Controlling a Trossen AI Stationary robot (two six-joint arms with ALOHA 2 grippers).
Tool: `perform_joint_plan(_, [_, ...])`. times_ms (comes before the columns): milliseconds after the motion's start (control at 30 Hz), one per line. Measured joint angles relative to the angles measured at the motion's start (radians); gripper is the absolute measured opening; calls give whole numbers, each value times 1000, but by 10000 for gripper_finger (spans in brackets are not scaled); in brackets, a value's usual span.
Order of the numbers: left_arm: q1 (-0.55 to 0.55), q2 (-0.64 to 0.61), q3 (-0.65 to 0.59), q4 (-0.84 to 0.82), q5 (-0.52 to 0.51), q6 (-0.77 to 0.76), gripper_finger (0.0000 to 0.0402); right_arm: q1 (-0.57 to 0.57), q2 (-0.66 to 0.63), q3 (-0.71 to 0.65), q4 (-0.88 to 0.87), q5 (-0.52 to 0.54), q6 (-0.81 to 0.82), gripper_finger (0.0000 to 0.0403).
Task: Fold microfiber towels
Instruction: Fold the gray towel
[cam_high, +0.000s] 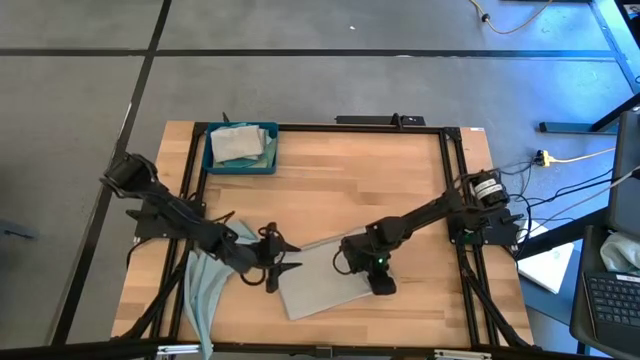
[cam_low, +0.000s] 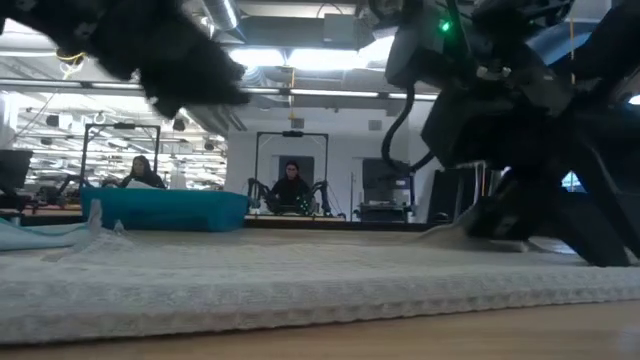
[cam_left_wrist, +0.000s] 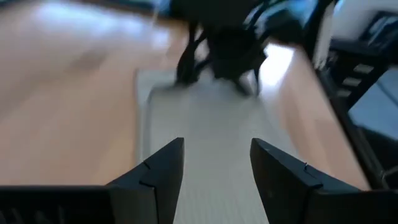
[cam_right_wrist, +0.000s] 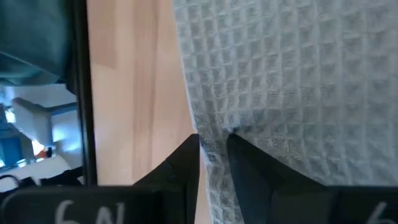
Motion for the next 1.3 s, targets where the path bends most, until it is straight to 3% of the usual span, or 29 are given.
perform_joint_plan(200, [37, 76, 0, 316, 23, 269, 176, -31, -78, 1, -80, -6, -7, 89])
perform_joint_plan(367, [88, 130, 0, 389, 76, 353, 176, -49, -119, 3, -119, 29, -20, 89])
perform_joint_plan(500, [126, 172, -1, 384, 75, 298, 176, -56, -134, 3, -127, 155, -36, 88])
perform_joint_plan(667, [113, 218, -2, 386, 76, 270, 176, -60, -136, 4, -158, 511, -99, 88])
perform_joint_plan(767, [98, 225, -2, 387, 63, 274, 176, -65, -136, 4, -192, 655, -129, 88])
perform_joint_plan(1100, [92, 225, -1, 374, 50, 295, 176, -108, -140, 5, -346, 788, -149, 88])
perform_joint_plan(1300, [94, 225, -1, 355, 27, 296, 176, -118, -140, 5, -402, 798, -136, 88])
